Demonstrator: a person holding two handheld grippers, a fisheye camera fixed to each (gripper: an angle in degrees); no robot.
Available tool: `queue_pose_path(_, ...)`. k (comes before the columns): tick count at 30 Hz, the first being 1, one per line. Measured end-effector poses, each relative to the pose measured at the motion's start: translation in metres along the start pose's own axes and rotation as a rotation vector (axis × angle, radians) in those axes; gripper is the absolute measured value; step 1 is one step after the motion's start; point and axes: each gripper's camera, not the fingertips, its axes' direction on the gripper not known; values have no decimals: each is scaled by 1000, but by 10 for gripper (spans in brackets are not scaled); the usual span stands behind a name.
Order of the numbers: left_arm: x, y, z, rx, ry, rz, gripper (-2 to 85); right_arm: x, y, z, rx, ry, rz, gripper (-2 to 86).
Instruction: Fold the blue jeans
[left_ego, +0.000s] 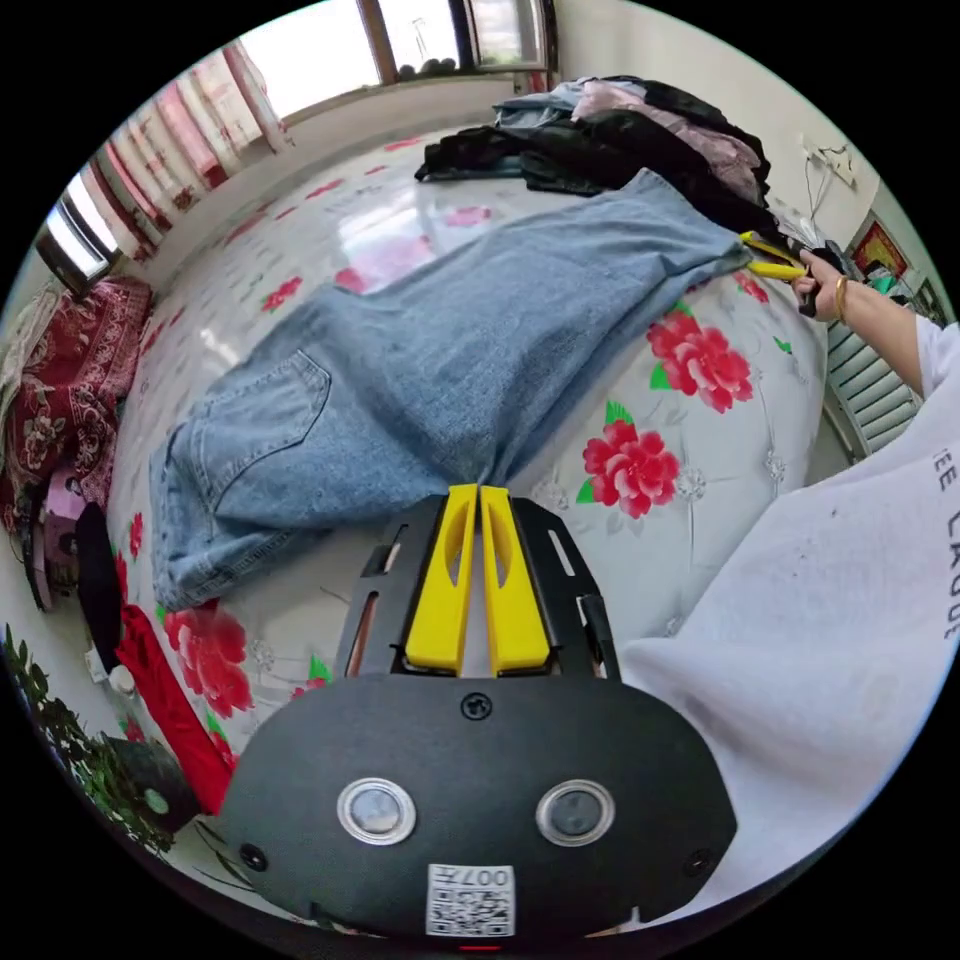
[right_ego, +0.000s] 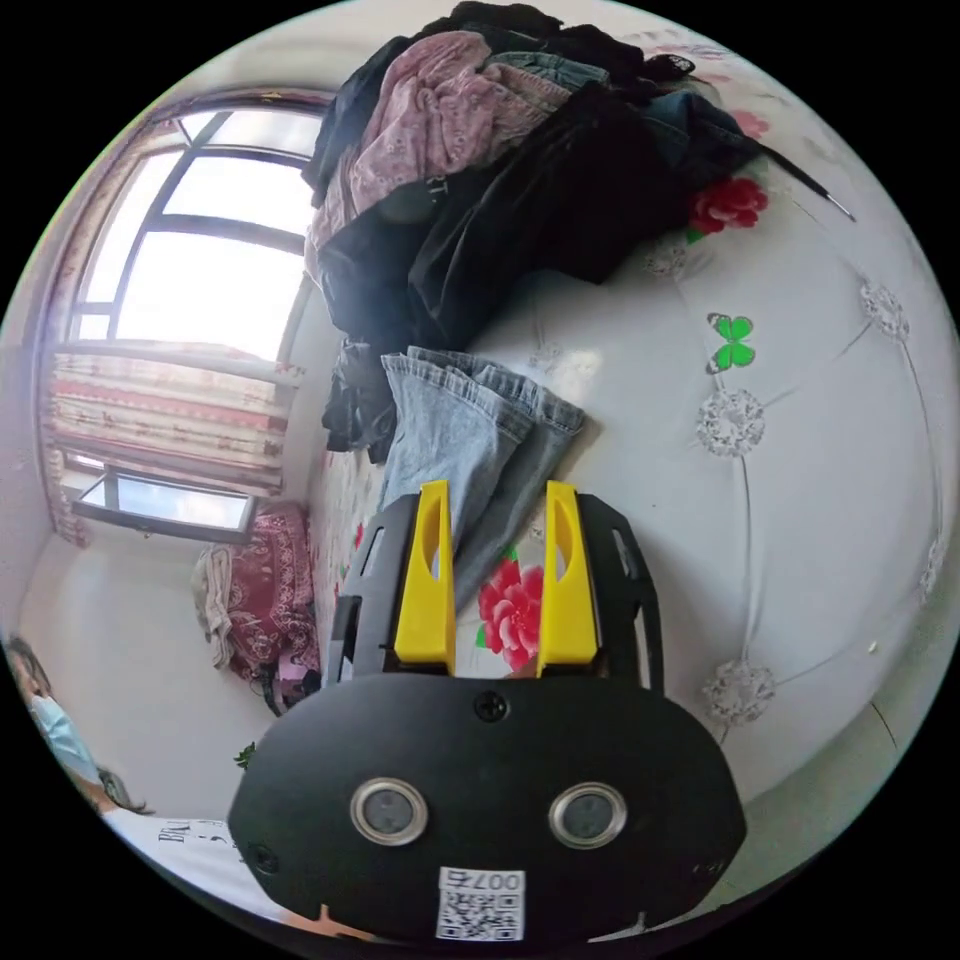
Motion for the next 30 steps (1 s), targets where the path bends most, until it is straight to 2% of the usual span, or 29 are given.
queue_pose_path(3,-26,-3,9,-4,45,-71,-4,14,-6,0,45,-104,75,92)
queue_pose_path(8,-78,16,-5,39,199,-216,41,22,-18,7,38,-55,133,29)
queue_pose_path(12,-154,78,-37,174,275,-555,64,31,-29,-16,96,-185,188,3)
queue_pose_path(15,-216,136,-43,234,284,-823,95,33,-29,-44,165,-118,158,0)
queue_pose_path(17,-251,165,-34,256,344,-961,123,50,-27,-50,157,-43,251,-1)
queue_pose_path(19,-291,190,-15,311,499,-1107,158,48,-25,-54,176,-74,294,-1)
queue_pose_path(20,-299,193,-11,333,532,-1132,162,36,-26,-54,187,-81,250,-1)
queue_pose_path(23,-334,200,4,392,579,-1219,168,-72,-33,-37,131,-55,-138,-1)
queue_pose_path(24,-346,201,9,377,561,-1240,161,-126,-23,-23,78,-51,-328,-1)
queue_pose_path(25,-357,203,13,374,548,-1272,154,-180,-3,-6,11,-41,-521,-1)
queue_pose_path(26,-361,205,15,388,552,-1286,150,-205,11,5,-33,-37,-618,-1)
queue_pose_path(28,-377,216,23,425,601,-1350,133,-283,84,52,-191,-51,-942,1)
queue_pose_path(30,-382,223,28,448,614,-1369,114,-313,145,92,-314,-90,-1085,3)
